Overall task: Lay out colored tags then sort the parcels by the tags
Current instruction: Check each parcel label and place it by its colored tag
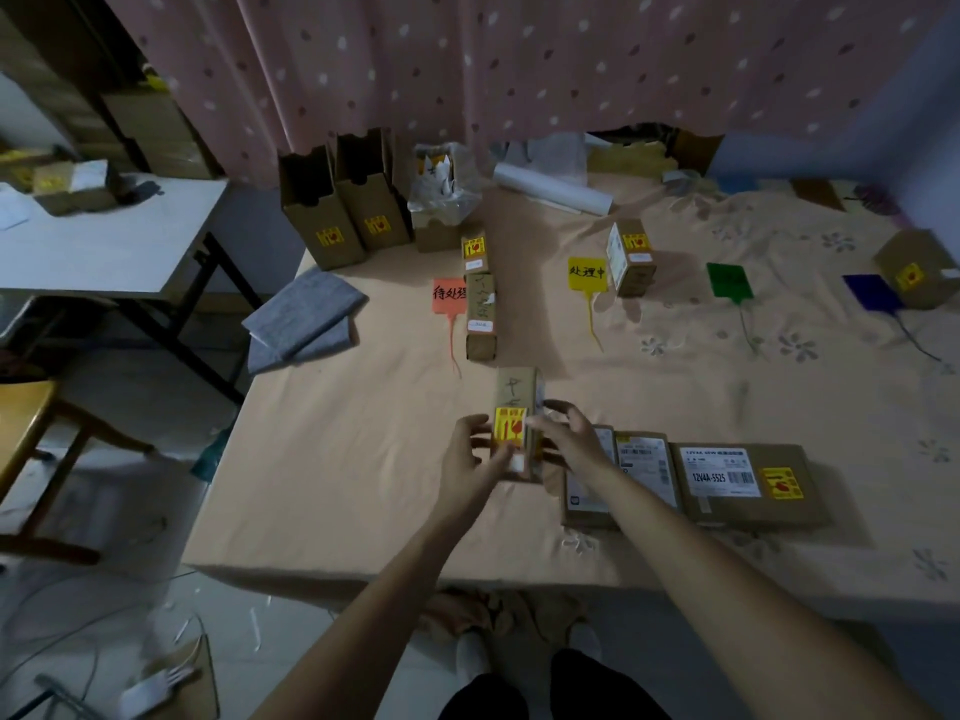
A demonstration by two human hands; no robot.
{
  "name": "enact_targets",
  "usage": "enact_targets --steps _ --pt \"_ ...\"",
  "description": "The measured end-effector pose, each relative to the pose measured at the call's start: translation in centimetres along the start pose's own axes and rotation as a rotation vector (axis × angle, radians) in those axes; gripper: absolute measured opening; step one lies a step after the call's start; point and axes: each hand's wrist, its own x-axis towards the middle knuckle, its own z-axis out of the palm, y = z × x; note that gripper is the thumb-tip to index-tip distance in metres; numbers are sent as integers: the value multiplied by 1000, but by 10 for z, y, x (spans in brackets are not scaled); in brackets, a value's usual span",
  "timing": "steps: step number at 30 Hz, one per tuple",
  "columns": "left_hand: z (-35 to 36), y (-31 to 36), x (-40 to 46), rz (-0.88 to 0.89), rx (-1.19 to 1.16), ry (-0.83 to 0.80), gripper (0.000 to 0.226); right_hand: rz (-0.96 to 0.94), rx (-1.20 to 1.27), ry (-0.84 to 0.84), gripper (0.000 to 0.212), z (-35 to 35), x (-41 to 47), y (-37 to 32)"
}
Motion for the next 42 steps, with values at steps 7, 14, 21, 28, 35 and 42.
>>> enact_targets --steps 7,14,21,28,35,42 --pt "-12 50 37 -269 -239 -295 70 -66 97 -197 54 -22 -12 -39" --pt "-7 75 44 -200 -424 -396 50 -198 106 -180 49 -24 -23 -62" --pt "-6 93 45 -165 -470 -392 50 -266 118 -162 51 -26 -28 -78" --pt "-7 94 45 -176 -466 -403 40 -264 114 -158 52 -22 -31 -80" --pt "-1 77 39 -236 -477 -390 63 -192 111 -169 56 -25 -38 -66" --pt "25 58 38 -268 -443 -460 65 -152 114 -61 55 -43 -47 -51"
